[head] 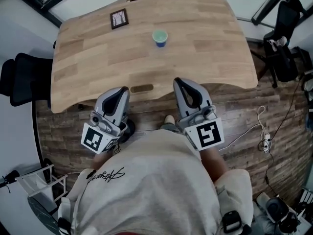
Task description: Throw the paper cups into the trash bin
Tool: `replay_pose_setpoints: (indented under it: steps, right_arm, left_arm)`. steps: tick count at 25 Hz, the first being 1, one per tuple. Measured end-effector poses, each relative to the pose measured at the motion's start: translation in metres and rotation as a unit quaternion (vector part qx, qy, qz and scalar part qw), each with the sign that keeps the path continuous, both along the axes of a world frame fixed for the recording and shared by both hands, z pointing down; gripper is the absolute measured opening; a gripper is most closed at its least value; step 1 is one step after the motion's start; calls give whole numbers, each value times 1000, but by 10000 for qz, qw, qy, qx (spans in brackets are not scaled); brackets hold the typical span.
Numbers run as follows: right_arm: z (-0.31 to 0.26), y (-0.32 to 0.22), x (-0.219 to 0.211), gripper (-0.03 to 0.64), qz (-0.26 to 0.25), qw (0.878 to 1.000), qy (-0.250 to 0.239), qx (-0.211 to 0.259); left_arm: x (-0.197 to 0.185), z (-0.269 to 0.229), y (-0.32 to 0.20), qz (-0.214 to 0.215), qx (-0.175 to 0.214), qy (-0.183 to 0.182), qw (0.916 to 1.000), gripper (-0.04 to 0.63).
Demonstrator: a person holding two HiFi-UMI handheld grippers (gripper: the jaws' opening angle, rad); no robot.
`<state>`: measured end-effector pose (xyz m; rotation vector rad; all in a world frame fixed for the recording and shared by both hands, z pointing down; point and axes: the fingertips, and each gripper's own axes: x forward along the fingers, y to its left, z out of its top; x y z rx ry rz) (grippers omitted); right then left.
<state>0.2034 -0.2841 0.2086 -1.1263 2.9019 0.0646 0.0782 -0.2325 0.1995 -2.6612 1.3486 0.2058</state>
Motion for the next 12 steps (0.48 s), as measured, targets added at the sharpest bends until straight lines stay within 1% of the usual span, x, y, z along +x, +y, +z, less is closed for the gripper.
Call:
replay_pose_setpoints:
  steps: [6, 12]
  right_arm:
    - [1, -34, 4, 11, -132, 9999, -16, 59]
    - [9, -59, 9, 11, -278, 9996, -22, 10]
  left_arm:
    - [4, 0, -29, -161, 15, 16, 9999, 3]
    - [10, 0, -52, -381, 71, 28, 9992, 3]
